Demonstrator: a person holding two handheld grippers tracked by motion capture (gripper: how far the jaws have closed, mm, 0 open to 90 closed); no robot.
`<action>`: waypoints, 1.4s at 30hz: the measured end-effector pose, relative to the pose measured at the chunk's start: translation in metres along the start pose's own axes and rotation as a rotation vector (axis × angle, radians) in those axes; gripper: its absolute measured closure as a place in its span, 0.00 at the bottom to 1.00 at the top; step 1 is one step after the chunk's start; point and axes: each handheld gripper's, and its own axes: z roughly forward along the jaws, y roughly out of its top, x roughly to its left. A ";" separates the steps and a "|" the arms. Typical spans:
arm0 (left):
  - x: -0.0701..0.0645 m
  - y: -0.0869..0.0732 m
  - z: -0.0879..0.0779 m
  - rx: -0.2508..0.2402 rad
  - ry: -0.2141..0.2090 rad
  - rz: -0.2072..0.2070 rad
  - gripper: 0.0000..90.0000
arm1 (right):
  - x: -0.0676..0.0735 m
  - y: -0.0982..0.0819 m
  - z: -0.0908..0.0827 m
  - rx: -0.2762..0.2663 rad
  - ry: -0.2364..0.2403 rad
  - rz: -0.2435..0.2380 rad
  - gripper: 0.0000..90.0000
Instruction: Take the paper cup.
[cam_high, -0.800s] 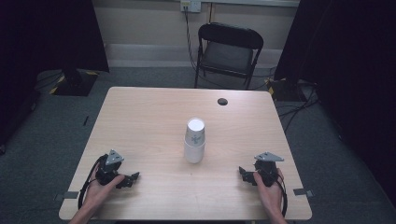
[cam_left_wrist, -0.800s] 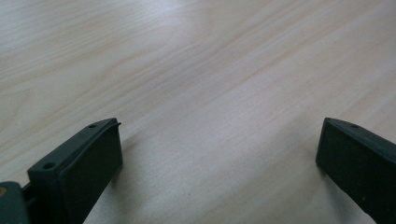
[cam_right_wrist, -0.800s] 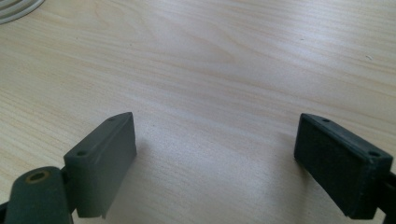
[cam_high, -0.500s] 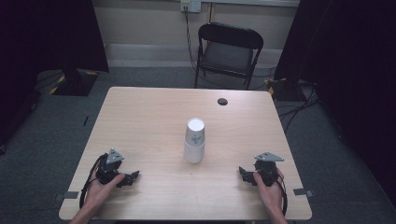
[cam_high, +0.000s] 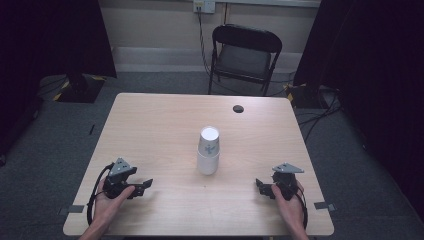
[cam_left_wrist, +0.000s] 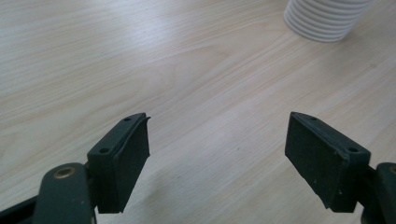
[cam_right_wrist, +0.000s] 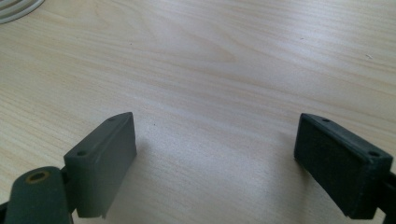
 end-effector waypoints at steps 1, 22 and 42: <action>-0.004 0.002 0.000 0.003 -0.002 0.010 0.25 | 0.000 0.000 0.000 0.000 0.000 0.000 0.14; -0.044 0.036 -0.001 -0.109 -0.180 0.143 0.30 | 0.000 0.000 0.000 0.001 0.001 0.000 0.14; -0.067 0.086 0.021 -0.201 -0.273 0.175 0.24 | 0.000 0.000 0.000 0.001 0.002 -0.001 0.14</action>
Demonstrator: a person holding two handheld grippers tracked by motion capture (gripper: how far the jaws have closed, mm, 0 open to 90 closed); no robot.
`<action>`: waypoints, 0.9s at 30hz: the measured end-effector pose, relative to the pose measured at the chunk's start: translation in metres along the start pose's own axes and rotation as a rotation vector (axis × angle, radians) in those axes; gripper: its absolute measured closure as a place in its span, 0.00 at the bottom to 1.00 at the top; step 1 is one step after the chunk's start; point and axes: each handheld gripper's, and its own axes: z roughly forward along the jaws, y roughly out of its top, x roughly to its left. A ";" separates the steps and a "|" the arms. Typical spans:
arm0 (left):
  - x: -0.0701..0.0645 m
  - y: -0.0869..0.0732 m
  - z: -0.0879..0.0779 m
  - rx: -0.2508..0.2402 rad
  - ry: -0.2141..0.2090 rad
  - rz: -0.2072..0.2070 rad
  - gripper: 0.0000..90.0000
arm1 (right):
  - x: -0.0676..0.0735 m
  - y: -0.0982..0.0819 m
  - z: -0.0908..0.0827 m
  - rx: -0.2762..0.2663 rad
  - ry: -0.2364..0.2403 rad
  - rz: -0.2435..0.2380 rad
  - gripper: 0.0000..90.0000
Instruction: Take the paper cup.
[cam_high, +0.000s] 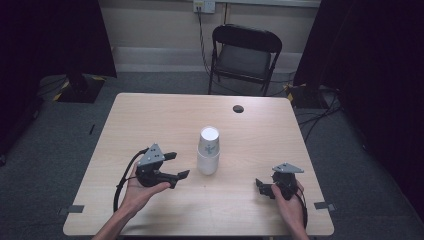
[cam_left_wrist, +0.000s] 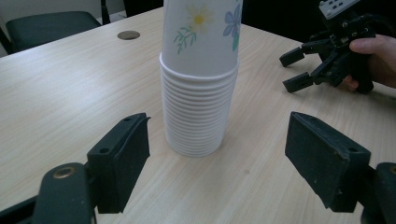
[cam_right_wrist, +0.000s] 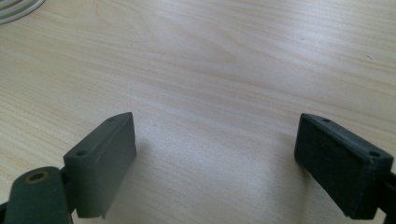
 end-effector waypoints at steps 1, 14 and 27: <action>0.000 0.000 0.000 0.000 0.000 0.000 0.25 | 0.000 0.000 0.000 0.000 0.000 0.000 0.14; 0.000 0.038 0.025 -0.045 -0.028 0.067 0.21 | 0.000 0.000 0.000 0.000 0.000 0.001 0.14; 0.010 0.056 0.050 -0.044 -0.012 0.064 0.19 | 0.000 0.000 0.000 0.000 0.001 0.001 0.14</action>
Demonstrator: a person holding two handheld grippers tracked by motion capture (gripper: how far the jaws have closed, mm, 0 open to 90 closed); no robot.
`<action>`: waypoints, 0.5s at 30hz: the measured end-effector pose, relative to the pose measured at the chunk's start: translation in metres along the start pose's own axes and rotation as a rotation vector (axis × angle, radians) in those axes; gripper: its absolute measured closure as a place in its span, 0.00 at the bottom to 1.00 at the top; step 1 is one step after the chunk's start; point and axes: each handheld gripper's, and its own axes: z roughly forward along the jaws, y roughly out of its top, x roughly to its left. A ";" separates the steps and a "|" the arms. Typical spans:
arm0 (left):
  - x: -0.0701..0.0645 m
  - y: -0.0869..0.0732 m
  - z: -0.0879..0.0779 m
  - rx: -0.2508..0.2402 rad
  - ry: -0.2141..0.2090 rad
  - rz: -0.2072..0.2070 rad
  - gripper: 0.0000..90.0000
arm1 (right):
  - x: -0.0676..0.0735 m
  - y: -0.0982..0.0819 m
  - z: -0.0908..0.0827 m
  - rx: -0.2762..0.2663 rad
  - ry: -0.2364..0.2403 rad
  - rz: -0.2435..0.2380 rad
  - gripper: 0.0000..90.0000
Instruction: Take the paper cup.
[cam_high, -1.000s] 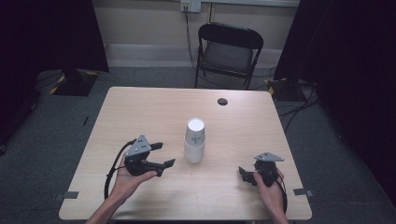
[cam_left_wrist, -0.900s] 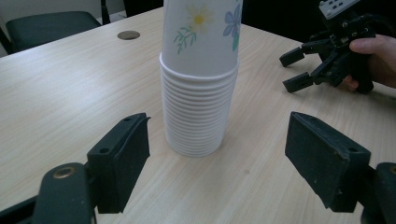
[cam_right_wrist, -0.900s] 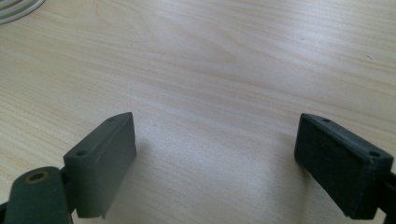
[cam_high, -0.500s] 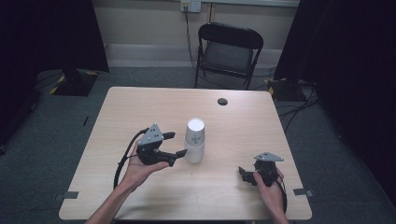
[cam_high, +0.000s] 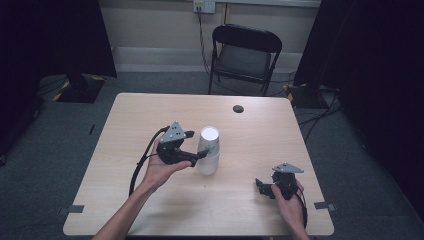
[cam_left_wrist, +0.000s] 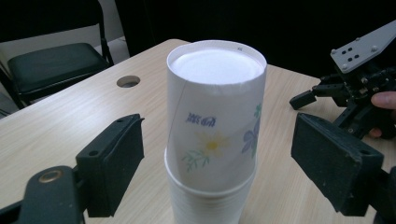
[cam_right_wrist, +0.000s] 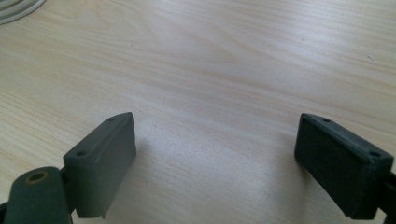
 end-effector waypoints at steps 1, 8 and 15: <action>0.000 0.001 0.002 -0.002 -0.003 0.001 0.19 | 0.000 0.000 0.000 0.000 0.000 0.000 0.14; -0.003 0.004 0.019 -0.008 0.002 0.001 0.19 | 0.000 0.000 0.000 0.000 0.000 0.000 0.14; -0.004 0.009 0.034 0.031 0.018 0.041 0.20 | 0.000 0.000 0.000 0.000 0.000 0.000 0.14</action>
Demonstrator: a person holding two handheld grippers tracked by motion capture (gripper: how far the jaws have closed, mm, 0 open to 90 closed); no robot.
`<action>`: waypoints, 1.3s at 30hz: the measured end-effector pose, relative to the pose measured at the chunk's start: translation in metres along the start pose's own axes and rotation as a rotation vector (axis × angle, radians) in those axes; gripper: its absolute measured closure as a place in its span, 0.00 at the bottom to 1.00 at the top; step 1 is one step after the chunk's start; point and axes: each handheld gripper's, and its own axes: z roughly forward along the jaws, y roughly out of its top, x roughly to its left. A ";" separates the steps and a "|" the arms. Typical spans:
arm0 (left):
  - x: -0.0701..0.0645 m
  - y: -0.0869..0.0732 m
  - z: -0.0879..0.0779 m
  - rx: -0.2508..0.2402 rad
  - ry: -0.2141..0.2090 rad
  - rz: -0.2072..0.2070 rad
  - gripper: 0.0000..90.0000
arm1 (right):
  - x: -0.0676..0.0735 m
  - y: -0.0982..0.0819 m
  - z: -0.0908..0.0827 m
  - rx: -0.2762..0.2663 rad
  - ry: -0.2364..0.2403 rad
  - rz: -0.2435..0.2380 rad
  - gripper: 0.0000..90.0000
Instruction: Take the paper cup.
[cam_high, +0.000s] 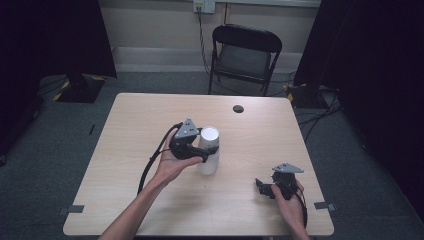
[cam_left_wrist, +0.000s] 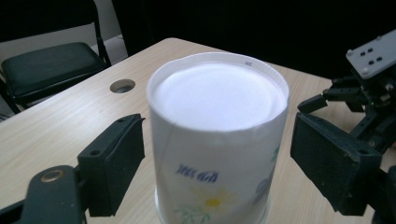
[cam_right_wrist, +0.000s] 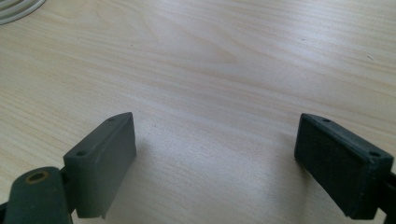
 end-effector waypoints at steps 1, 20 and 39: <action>0.000 0.000 0.001 0.002 -0.005 0.001 0.21 | 0.000 0.000 0.000 0.000 0.000 0.000 0.14; 0.007 -0.004 0.010 0.021 -0.029 -0.034 0.31 | 0.000 0.000 0.000 0.000 0.000 0.000 0.14; 0.007 -0.003 0.011 0.022 -0.022 -0.049 0.33 | 0.000 0.000 0.000 0.000 0.000 0.000 0.14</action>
